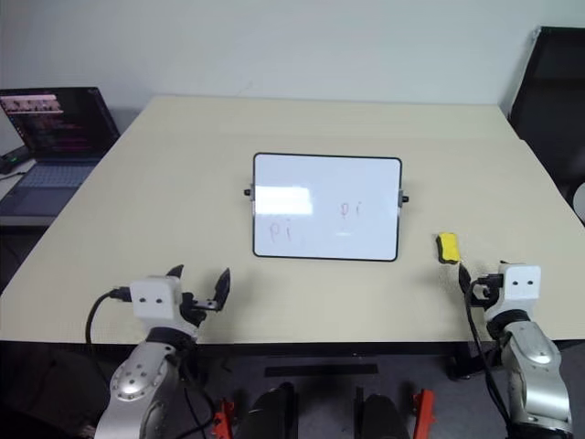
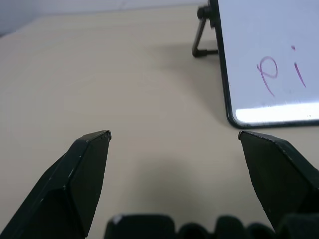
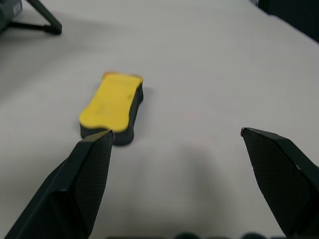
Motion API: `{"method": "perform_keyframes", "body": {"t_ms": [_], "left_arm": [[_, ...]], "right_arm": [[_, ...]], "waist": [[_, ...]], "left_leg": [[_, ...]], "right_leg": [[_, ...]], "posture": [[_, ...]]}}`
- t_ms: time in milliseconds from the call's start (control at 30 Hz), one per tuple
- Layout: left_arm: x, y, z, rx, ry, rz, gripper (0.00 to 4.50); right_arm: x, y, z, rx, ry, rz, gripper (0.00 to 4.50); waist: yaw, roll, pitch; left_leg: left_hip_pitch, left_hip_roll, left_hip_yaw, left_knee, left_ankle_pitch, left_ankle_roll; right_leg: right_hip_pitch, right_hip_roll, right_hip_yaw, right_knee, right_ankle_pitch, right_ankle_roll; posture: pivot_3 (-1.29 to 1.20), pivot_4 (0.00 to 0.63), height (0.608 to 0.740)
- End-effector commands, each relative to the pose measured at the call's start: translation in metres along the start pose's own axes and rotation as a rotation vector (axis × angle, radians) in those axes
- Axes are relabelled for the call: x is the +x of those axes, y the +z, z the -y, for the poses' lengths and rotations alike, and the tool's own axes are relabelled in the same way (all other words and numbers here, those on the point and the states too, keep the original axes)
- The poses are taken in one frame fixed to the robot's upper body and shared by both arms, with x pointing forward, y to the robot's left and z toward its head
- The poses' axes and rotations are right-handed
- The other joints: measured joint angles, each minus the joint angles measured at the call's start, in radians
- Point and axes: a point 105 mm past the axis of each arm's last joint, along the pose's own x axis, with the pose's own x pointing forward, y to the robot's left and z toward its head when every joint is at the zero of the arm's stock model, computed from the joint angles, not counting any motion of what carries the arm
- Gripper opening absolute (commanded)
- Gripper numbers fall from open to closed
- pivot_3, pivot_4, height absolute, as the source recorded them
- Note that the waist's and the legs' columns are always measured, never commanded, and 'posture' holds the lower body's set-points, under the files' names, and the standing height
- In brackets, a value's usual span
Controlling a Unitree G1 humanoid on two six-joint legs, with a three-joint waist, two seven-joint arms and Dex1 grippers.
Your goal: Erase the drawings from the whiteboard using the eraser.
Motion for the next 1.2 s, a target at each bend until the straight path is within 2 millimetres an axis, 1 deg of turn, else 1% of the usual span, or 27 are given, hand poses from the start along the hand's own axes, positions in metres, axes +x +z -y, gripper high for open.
{"method": "perform_keyframes", "body": {"t_ms": [33, 100, 167, 233, 333, 433, 533, 600, 633, 733, 800, 833, 967, 1067, 1133, 1200], "left_arm": [[0.000, 0.013, 0.008, 0.014, -0.044, 0.047, 4.50], [0.002, 0.008, 0.009, 0.024, -0.054, 0.020, 4.50], [0.003, 0.011, 0.011, 0.023, -0.074, 0.013, 4.50], [0.004, 0.013, 0.015, 0.018, -0.131, 0.005, 4.50], [0.005, 0.023, 0.023, 0.041, -0.259, 0.018, 4.50], [0.003, 0.039, 0.037, 0.037, -0.441, 0.057, 4.50], [0.004, 0.045, 0.033, 0.089, -0.555, 0.047, 4.50], [0.006, 0.049, 0.027, 0.123, -0.614, 0.034, 4.50], [0.007, 0.052, 0.027, 0.131, -0.652, 0.030, 4.50], [0.015, 0.070, 0.031, 0.161, -0.805, 0.036, 4.50], [0.021, 0.085, 0.044, 0.198, -0.939, 0.048, 4.50], [0.022, 0.090, 0.047, 0.210, -0.992, 0.048, 4.50], [0.025, 0.113, 0.059, 0.252, -1.195, 0.042, 4.50], [0.027, 0.125, 0.071, 0.279, -1.328, 0.032, 4.50], [0.029, 0.129, 0.077, 0.315, -1.392, 0.028, 4.50], [0.029, 0.136, 0.085, 0.346, -1.472, 0.025, 4.50]], "right_arm": [[0.001, 0.009, -0.006, -0.042, 0.031, 0.015, 4.47], [0.000, 0.005, -0.008, -0.041, 0.029, 0.000, 4.47], [-0.003, 0.009, -0.011, -0.034, 0.039, 0.010, 4.47], [-0.006, 0.016, -0.015, -0.042, 0.049, 0.026, 4.47], [-0.008, 0.029, -0.022, -0.024, 0.066, 0.056, 4.47], [-0.008, 0.040, -0.035, -0.012, 0.138, 0.066, 4.47], [-0.009, 0.049, -0.055, 0.017, 0.227, 0.059, 4.47], [-0.008, 0.055, -0.061, 0.021, 0.234, 0.057, 4.47], [-0.007, 0.059, -0.063, 0.032, 0.231, 0.060, 4.47], [-0.001, 0.076, -0.063, 0.044, 0.200, 0.065, 4.47], [0.004, 0.074, -0.054, -0.011, 0.147, -0.008, 4.47], [0.005, 0.075, -0.052, -0.035, 0.120, -0.019, 4.47], [0.014, 0.088, -0.052, 0.032, 0.075, -0.038, 4.47], [0.024, 0.086, -0.048, 0.104, 0.042, -0.097, 4.47], [0.029, 0.084, -0.047, 0.127, 0.039, -0.122, 4.47], [0.035, 0.082, -0.042, 0.153, 0.024, -0.136, 4.47]], "waist": [[0.000, 0.000, 0.000], [0.000, 0.000, 0.000], [0.001, 0.000, 0.000], [0.001, 0.000, 0.000], [0.000, 0.000, 0.000], [0.001, 0.000, 0.000], [0.000, 0.000, 0.000], [-0.001, 0.001, 0.000], [-0.001, 0.001, 0.000], [0.000, 0.001, 0.000], [0.008, 0.001, 0.000], [0.014, 0.001, 0.000], [0.016, 0.001, 0.000], [0.014, 0.001, 0.001], [0.008, 0.001, 0.001], [0.004, 0.001, 0.001]], "left_leg": [[0.000, 0.000, 0.000, 0.000, 0.000, 0.000], [0.000, 0.000, 0.000, 0.000, 0.000, 0.000], [0.000, 0.000, 0.000, 0.000, 0.000, 0.000], [0.000, 0.000, 0.000, 0.000, 0.000, 0.000], [0.000, 0.000, 0.000, 0.000, 0.000, 0.000], [0.000, 0.000, 0.000, 0.000, 0.000, 0.000], [0.000, 0.000, 0.000, 0.000, 0.000, -0.001], [0.000, 0.001, 0.000, 0.000, 0.000, -0.001], [0.000, 0.001, 0.000, 0.000, 0.000, 0.000], [-0.001, 0.001, 0.000, 0.000, 0.000, 0.000], [-0.002, 0.000, 0.000, 0.000, 0.000, 0.000], [-0.002, 0.000, 0.000, 0.000, 0.000, 0.000], [-0.003, 0.000, 0.002, -0.001, 0.000, 0.000], [-0.005, 0.001, 0.002, -0.001, 0.000, 0.000], [-0.005, 0.001, 0.002, -0.002, 0.000, 0.001], [-0.005, 0.001, 0.002, -0.002, 0.000, 0.001]], "right_leg": [[0.000, 0.000, 0.000, 0.000, 0.000, 0.000], [0.000, 0.000, 0.000, 0.000, 0.000, 0.000], [0.000, 0.000, 0.000, 0.000, 0.000, 0.000], [0.000, 0.000, 0.000, 0.000, 0.000, 0.000], [-0.001, 0.000, 0.000, 0.000, 0.000, 0.000], [-0.001, 0.000, 0.000, 0.000, 0.000, 0.000], [-0.001, 0.000, 0.000, 0.000, 0.000, 0.000], [-0.002, 0.000, 0.000, 0.000, 0.000, 0.000], [-0.006, 0.000, 0.000, 0.000, 0.000, 0.000], [-0.008, 0.000, 0.000, 0.001, 0.000, -0.001], [-0.009, 0.000, 0.000, 0.002, 0.000, -0.001], [-0.009, 0.000, 0.000, 0.001, 0.000, 0.000], [-0.008, 0.000, 0.001, 0.001, 0.000, 0.000], [-0.009, 0.001, 0.001, 0.003, 0.003, 0.005], [-0.008, 0.002, 0.001, 0.003, 0.003, 0.006], [-0.008, 0.002, 0.001, 0.003, 0.003, 0.006]], "posture": [[0.00, 0.150, 0.740], [0.00, 0.150, 0.740], [0.00, 0.150, 0.740], [0.00, 0.150, 0.740], [0.00, 0.150, 0.740], [0.00, 0.150, 0.740], [0.00, 0.150, 0.740], [0.00, 0.150, 0.740], [0.00, 0.150, 0.740], [0.00, 0.150, 0.740], [0.00, 0.150, 0.740], [0.00, 0.150, 0.740], [0.00, 0.150, 0.740], [0.00, 0.150, 0.740], [0.00, 0.150, 0.740], [0.00, 0.150, 0.740]]}}
